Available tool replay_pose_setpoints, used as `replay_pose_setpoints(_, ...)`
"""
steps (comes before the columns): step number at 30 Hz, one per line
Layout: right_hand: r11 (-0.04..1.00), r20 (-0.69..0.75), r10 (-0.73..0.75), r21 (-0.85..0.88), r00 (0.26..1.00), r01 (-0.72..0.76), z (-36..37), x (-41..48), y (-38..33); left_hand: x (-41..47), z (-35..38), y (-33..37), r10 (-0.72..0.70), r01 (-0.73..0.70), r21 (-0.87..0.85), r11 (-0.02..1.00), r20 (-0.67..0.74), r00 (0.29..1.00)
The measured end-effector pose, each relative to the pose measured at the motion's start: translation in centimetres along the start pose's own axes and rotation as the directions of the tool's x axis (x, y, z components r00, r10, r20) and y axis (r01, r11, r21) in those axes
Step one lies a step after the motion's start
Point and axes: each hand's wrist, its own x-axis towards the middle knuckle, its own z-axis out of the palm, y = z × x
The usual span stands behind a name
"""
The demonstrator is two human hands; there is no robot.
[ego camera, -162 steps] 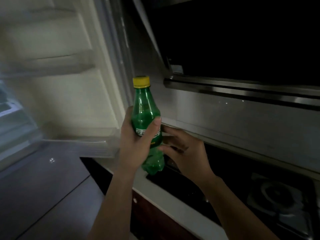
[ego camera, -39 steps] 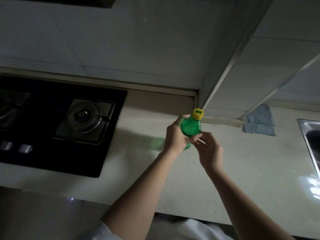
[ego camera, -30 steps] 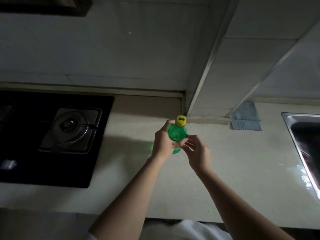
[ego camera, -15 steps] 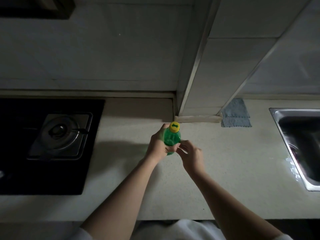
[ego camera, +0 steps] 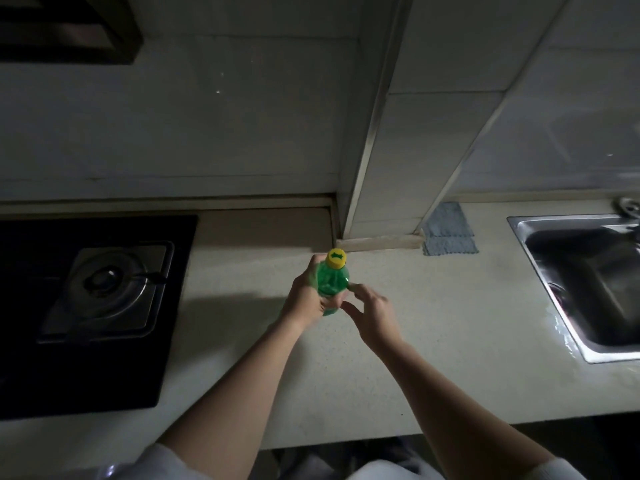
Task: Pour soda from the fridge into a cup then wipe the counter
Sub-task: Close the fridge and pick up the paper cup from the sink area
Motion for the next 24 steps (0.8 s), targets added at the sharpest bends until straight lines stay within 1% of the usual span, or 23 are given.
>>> replay_pose_setpoints(1,1.000,0.026,-0.022,-0.019,0.999,0.023,-0.6,-0.2,0.0,-0.1,-0.4,-0.1,-0.022,0.020,0.091,0.996,0.028,0.999)
replay_pose_setpoints(3,0.998,0.053,-0.051,-0.043,0.997,0.054,-2.1,-0.7,0.3,-0.8,-1.6,0.6,-0.047,0.024,0.217,0.976,0.100,0.994)
replay_pose_setpoints(5,0.996,0.068,-0.060,-0.055,0.996,0.064,-3.4,-1.2,1.0,-1.9,-2.8,1.0,0.014,-0.050,0.327,0.944,0.111,0.994)
replay_pose_setpoints(7,0.992,0.125,-0.090,-0.080,0.988,0.100,-4.3,-1.8,1.6,-3.5,-4.3,0.9,0.051,-0.067,0.424,0.903,0.050,0.997)
replay_pose_setpoints(10,0.978,0.291,-0.142,-0.108,0.946,0.179,-3.9,-2.9,1.5,-7.2,-6.4,0.3,0.039,0.011,0.544,0.839,-0.080,0.996)
replay_pose_setpoints(12,0.960,0.392,-0.208,-0.092,0.896,0.263,-2.6,-3.6,0.9,-10.2,-7.6,-0.8,0.030,0.072,0.623,0.779,-0.152,0.988)
replay_pose_setpoints(14,0.927,0.467,-0.274,-0.105,0.841,0.360,-1.4,-4.0,-0.9,-14.1,-8.8,-1.8,-0.011,0.154,0.686,0.711,-0.208,0.978)
replay_pose_setpoints(16,0.879,0.536,-0.351,-0.093,0.767,0.467,-0.2,-4.3,-3.5,-18.9,-10.1,-2.5,-0.062,0.254,0.738,0.625,-0.278,0.959)
replay_pose_setpoints(18,0.821,0.594,-0.415,-0.081,0.689,0.565,0.9,-4.5,-6.8,-24.2,-11.4,-2.8,-0.129,0.357,0.725,0.588,-0.352,0.927)
replay_pose_setpoints(20,0.761,0.615,-0.477,-0.068,0.628,0.645,1.7,-4.9,-10.5,-29.6,-12.9,-3.1,-0.191,0.448,0.707,0.548,-0.415,0.889)
replay_pose_setpoints(24,0.640,0.655,-0.558,-0.051,0.510,0.767,3.3,-6.8,-17.8,-39.4,-14.8,-3.9,-0.172,0.547,0.642,0.536,-0.552,0.816)
